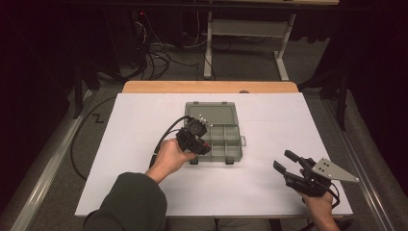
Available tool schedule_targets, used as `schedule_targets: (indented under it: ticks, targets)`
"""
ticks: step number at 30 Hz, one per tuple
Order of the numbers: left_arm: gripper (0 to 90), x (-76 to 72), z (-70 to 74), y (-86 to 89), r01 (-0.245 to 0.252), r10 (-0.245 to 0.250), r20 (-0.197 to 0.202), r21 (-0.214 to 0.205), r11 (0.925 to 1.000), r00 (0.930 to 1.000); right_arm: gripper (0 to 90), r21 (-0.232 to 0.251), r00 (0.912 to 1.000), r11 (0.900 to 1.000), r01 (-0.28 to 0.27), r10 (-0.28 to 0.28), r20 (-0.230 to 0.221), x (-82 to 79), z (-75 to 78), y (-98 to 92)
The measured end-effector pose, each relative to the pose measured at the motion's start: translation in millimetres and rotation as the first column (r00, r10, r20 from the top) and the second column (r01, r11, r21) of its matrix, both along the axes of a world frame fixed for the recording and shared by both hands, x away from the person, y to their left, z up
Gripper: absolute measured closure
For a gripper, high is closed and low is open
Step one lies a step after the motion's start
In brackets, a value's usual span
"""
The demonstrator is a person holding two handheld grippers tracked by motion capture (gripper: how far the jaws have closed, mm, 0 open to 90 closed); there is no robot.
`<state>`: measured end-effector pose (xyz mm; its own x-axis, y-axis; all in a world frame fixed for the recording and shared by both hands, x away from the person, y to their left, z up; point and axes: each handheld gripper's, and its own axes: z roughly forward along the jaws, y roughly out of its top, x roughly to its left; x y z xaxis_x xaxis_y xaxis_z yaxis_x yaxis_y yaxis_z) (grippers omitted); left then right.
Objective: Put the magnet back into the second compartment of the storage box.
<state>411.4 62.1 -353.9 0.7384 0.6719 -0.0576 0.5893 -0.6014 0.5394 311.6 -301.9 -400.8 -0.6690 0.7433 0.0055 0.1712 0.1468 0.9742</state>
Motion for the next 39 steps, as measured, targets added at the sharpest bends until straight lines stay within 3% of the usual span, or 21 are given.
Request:
schedule_targets:
  ticks: [39]
  targets:
    - [61.8, 46.7, 2.5, -4.4, -0.093, 0.093, -0.015, 0.016, 0.9956, 0.9956, 42.2, 0.004, 1.0, 1.0, -0.006, 0.006, -0.001, 0.5, -0.1, -0.9]
